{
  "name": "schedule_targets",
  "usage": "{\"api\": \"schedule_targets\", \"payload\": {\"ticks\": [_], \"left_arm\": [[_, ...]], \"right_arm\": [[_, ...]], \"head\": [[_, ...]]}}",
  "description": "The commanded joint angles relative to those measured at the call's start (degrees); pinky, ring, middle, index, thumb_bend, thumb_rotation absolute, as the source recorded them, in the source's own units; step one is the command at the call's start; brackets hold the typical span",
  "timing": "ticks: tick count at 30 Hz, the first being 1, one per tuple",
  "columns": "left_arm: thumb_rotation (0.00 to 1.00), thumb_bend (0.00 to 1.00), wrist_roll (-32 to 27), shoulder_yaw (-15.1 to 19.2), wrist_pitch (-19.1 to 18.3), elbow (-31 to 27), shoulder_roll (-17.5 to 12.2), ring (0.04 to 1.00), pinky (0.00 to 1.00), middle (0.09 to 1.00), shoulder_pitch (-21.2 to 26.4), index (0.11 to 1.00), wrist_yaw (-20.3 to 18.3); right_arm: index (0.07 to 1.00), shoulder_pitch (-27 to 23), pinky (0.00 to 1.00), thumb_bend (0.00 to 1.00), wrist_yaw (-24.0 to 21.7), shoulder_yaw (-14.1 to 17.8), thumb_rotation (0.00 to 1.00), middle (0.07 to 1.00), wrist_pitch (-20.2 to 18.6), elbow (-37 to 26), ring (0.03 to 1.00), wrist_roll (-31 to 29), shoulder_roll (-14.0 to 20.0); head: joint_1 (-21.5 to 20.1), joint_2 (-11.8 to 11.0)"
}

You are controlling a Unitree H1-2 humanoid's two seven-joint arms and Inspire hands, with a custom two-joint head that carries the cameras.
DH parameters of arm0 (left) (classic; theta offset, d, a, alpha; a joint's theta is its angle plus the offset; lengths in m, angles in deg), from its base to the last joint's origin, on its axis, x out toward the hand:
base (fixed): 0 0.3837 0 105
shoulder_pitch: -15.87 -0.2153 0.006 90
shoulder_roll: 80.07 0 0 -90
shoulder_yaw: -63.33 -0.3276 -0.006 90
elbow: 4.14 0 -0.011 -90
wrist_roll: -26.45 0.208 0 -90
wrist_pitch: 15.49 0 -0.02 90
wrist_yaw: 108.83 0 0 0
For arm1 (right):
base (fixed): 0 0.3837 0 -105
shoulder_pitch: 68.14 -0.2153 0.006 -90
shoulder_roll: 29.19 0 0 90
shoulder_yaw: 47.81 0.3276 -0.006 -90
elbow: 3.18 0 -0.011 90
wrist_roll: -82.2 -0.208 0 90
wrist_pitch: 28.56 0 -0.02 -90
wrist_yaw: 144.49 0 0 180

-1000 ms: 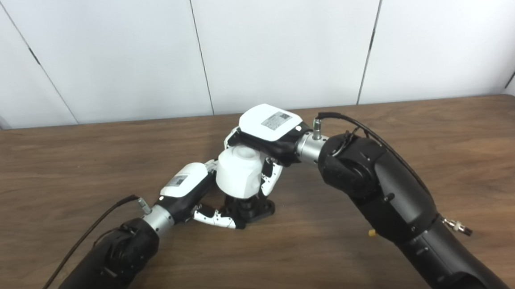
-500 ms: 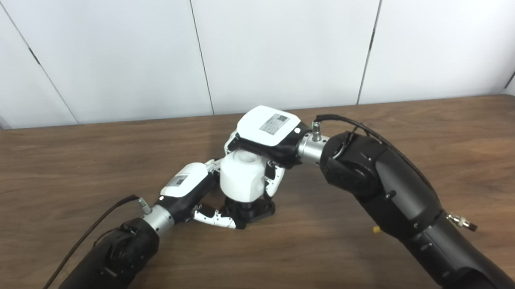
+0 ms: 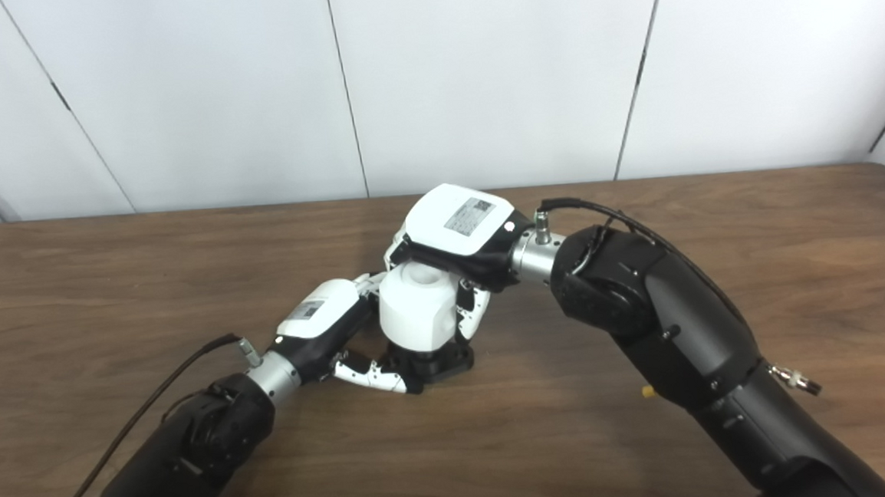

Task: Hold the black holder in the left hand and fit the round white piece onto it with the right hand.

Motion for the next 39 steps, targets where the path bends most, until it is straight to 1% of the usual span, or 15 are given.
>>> {"api": "schedule_targets", "payload": {"ticks": [1,11,15,18,22,31,36,39], "left_arm": [[0.06,0.52,2.5,-2.3,-1.4,0.9,-0.1,0.957,0.98,0.894,-2.0,0.483,-4.7],[0.06,0.52,2.6,-2.4,-1.7,0.3,0.0,0.956,0.97,0.899,-2.2,0.483,-4.7],[0.06,0.52,2.9,-2.4,-1.7,0.1,-0.1,0.952,0.96,0.896,-2.3,0.483,-4.5],[0.06,0.52,3.1,-2.4,-1.6,0.0,-0.1,0.949,0.95,0.894,-2.4,0.483,-4.4],[0.06,0.52,3.1,-2.3,-1.9,-0.2,0.0,0.950,0.96,0.895,-2.5,0.483,-4.6],[0.06,0.52,3.1,-2.2,-2.0,-0.8,0.0,0.948,0.94,0.896,-2.7,0.483,-4.6],[0.06,0.52,3.1,-2.2,-2.1,-1.2,-0.1,0.950,0.95,0.899,-2.7,0.483,-4.9],[0.06,0.52,2.8,-2.0,-1.7,-0.7,-0.1,0.950,0.95,0.896,-2.7,0.483,-4.6]], "right_arm": [[0.481,-2.3,0.77,0.53,0.9,0.3,0.14,0.684,0.7,-1.1,0.767,-0.2,-0.2],[0.481,-1.4,0.78,0.53,1.9,-1.4,0.14,0.681,2.8,-0.5,0.768,0.5,-0.1],[0.481,-1.4,0.78,0.53,2.9,-2.0,0.14,0.682,3.8,0.2,0.770,1.9,-0.2],[0.481,-1.5,0.78,0.53,3.3,-2.4,0.14,0.682,4.1,0.6,0.769,2.5,-0.2],[0.481,-1.6,0.81,0.53,3.5,-2.6,0.14,0.690,4.0,1.3,0.779,2.9,-0.3],[0.481,-2.3,0.80,0.53,5.1,-3.5,0.14,0.685,5.1,2.6,0.773,4.1,0.0],[0.481,-2.5,0.80,0.53,4.4,-4.1,0.14,0.689,5.1,2.5,0.773,4.5,0.3],[0.481,-2.4,0.79,0.53,4.8,-4.3,0.14,0.686,5.7,2.9,0.767,4.7,0.6]], "head": [[0.1,0.0],[0.4,0.3],[0.5,0.4],[0.9,0.4],[0.9,0.3],[0.9,0.2],[1.0,0.2],[1.0,0.2]]}}
